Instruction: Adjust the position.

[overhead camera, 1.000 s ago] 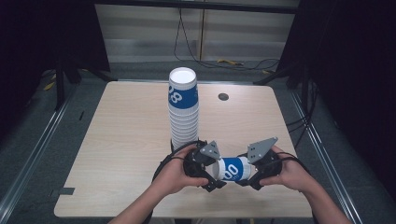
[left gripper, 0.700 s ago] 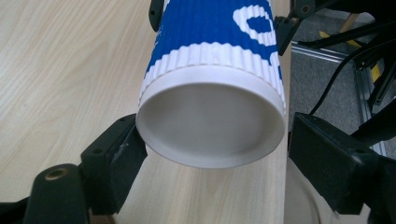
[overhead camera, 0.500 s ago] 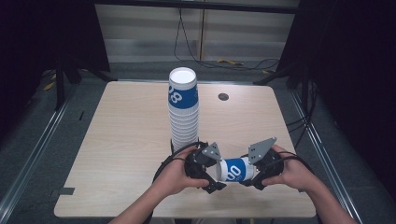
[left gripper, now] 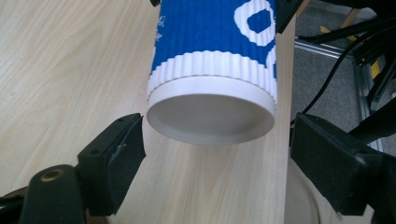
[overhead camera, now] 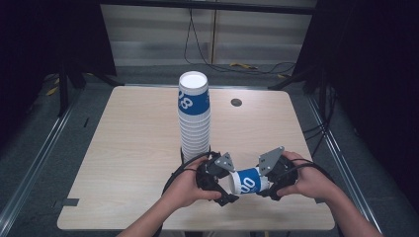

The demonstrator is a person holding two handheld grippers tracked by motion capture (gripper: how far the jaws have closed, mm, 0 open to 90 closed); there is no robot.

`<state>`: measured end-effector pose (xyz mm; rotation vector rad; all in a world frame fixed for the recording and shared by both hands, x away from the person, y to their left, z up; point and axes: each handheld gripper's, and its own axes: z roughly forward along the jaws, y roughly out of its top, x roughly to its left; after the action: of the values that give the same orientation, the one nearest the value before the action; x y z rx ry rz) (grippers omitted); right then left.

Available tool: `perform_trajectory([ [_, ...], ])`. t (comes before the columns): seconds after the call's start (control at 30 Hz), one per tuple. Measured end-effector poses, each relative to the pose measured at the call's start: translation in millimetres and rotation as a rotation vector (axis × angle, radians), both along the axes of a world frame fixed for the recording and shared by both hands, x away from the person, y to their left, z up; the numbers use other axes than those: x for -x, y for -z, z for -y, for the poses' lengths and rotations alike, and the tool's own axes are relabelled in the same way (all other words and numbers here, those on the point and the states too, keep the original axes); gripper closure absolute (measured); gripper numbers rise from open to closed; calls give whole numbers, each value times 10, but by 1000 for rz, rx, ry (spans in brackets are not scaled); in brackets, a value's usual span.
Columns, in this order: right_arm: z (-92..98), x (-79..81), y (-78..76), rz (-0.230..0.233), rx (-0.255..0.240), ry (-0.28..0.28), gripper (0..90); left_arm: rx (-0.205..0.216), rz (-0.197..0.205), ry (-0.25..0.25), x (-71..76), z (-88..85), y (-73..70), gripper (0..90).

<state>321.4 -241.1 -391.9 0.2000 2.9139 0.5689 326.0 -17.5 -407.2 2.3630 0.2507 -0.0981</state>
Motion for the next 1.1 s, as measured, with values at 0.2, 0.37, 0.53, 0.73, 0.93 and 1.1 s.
perform_trajectory([
  [0.2,-21,2,-12,-4,16,-13,199,0,5,6,-7,11,6,176],
  [0.37,-32,9,-14,1,26,-21,199,2,-2,-5,-4,14,5,177],
  [0.53,-43,9,-16,3,47,-32,199,-8,4,-3,2,27,0,177],
  [0.73,-59,7,-14,2,58,-29,198,-4,2,-2,1,43,-1,177],
  [0.93,-80,5,0,7,74,-38,196,-11,6,-2,2,54,-6,178],
  [1.1,-101,5,-8,12,90,-42,197,-12,8,-1,3,59,5,181],
])
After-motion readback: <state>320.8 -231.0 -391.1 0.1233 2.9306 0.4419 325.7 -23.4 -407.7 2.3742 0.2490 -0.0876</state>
